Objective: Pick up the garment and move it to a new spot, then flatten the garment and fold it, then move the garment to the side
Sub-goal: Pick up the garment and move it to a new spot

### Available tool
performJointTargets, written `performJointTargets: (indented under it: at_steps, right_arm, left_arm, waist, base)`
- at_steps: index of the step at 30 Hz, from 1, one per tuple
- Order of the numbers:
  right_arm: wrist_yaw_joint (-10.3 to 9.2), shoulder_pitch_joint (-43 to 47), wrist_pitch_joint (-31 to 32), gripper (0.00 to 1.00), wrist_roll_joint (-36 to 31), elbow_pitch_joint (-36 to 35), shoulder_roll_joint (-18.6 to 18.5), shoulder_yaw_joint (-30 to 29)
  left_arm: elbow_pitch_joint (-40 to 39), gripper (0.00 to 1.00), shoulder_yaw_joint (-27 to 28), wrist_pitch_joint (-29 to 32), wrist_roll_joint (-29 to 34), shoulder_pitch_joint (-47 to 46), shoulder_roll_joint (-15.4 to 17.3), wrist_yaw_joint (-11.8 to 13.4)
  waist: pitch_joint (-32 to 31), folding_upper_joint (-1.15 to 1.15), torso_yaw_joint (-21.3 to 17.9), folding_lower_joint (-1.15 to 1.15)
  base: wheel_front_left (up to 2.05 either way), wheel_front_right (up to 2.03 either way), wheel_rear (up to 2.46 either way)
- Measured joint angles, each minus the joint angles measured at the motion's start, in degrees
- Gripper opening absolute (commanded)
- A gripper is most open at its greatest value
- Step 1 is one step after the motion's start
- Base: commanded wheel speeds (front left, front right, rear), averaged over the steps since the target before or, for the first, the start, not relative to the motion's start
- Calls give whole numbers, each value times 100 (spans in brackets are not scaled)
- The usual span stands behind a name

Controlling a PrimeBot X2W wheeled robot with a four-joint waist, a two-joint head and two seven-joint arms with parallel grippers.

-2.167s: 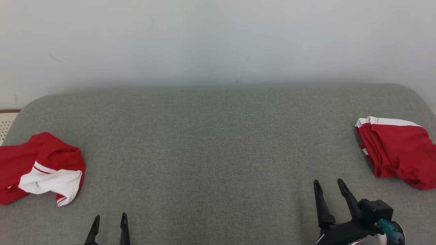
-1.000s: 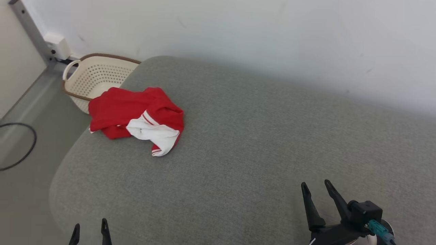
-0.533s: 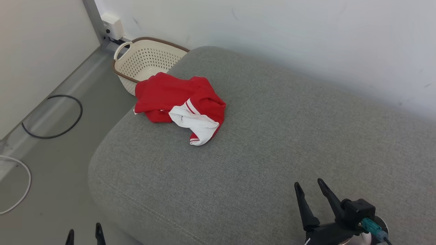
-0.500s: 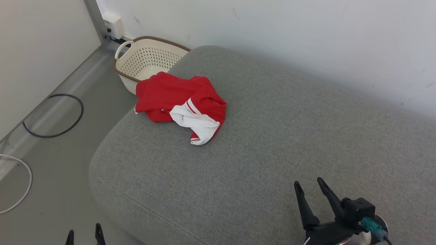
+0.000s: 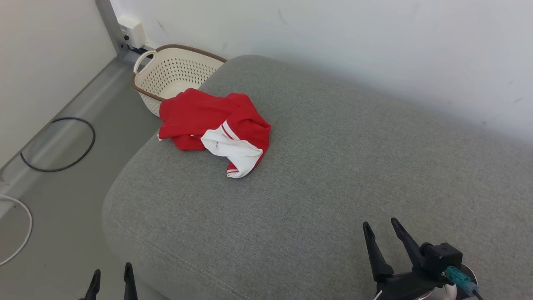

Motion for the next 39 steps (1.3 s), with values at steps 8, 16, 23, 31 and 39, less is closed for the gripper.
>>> performJointTargets:
  at_steps: [8, 16, 23, 31, 39]
  right_arm:
    - [0, -115, -1, 100, -29, -51, -213, 90]
    - [0, -369, -1, 100, -16, -120, -524, 199]
    - [0, -417, -1, 100, 35, -159, -730, 178]
    - [0, -524, -1, 100, 90, -253, -921, 152]
    - [0, -682, 0, 100, 122, -312, -944, 141]
  left_arm:
    - [815, 100, 208, 1, 158, -1012, 99, -608]
    - [1825, 100, 259, 1, 229, -2304, 591, -870]
    - [2724, 100, 78, 1, 148, -3484, 1046, -1024]
    - [3501, 100, -862, 200, -234, -4550, 1363, -1073]
    - [3978, 100, -1602, 315, -872, -4863, 1696, -1073]
  waist:
    - [226, 0, -423, 0]
    - [545, 0, -938, 1]
    - [863, 0, -1386, 1]
    - [1272, 1, -1747, 1]
    - [1582, 1, -2069, 1]
  base:
    - [0, 0, 0]
    - [0, 0, 0]
    - [0, 0, 0]
    - [0, 0, 0]
    - [0, 0, 0]
